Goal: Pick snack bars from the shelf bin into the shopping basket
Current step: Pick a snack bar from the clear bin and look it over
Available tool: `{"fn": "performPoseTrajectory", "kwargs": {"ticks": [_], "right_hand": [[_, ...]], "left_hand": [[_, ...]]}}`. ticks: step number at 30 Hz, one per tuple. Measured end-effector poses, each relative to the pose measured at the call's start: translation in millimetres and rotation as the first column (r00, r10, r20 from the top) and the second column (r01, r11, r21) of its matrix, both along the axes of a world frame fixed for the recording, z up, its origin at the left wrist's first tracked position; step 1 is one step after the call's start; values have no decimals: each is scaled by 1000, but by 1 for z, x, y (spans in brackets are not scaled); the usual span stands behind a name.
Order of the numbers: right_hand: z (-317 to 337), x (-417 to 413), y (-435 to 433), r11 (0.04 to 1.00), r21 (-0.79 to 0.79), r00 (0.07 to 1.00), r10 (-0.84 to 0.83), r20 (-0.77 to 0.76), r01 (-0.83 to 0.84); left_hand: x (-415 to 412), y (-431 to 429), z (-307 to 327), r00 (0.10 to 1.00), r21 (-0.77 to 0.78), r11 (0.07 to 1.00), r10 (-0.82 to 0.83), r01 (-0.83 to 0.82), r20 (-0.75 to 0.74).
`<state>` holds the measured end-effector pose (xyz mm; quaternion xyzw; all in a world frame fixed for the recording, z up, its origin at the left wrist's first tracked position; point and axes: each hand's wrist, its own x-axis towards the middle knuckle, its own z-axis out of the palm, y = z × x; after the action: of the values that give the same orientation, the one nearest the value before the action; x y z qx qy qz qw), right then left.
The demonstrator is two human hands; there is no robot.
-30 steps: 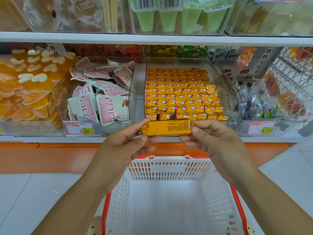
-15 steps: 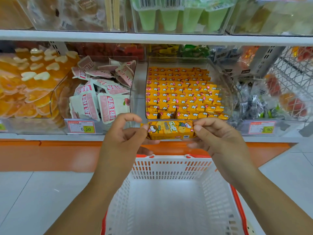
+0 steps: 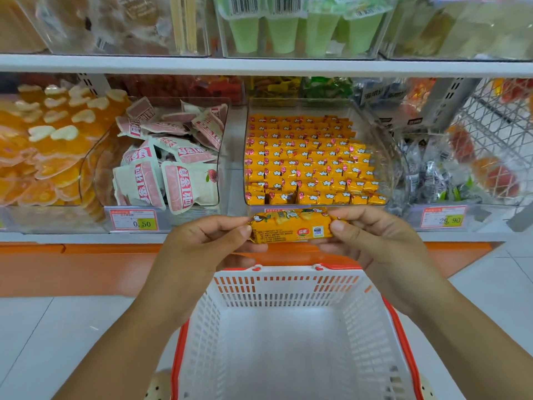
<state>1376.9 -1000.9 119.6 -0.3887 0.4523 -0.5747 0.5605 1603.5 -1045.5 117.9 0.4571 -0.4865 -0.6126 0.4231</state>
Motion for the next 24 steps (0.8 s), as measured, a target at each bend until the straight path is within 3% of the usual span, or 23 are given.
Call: {"fn": "performPoseTrajectory", "kwargs": {"ticks": [9, 14, 18, 21, 24], "right_hand": [[3, 0, 1, 996, 90, 992, 5, 125, -16], [1, 2, 0, 999, 46, 998, -15, 59, 12], [0, 2, -2, 1000, 14, 999, 6, 38, -7], [1, 5, -1, 1000, 4, 999, 5, 33, -6], [-1, 5, 1, 998, -10, 996, -56, -70, 55]], "left_hand": [[4, 0, 2, 998, -24, 1000, -8, 7, -57], [0, -1, 0, 998, -56, 998, 24, -21, 50], [-6, -1, -2, 996, 5, 1000, -6, 7, -92], [-11, 2, -4, 997, 15, 1000, 13, -12, -79], [-15, 3, -2, 994, 5, 998, 69, -69, -83]]}}
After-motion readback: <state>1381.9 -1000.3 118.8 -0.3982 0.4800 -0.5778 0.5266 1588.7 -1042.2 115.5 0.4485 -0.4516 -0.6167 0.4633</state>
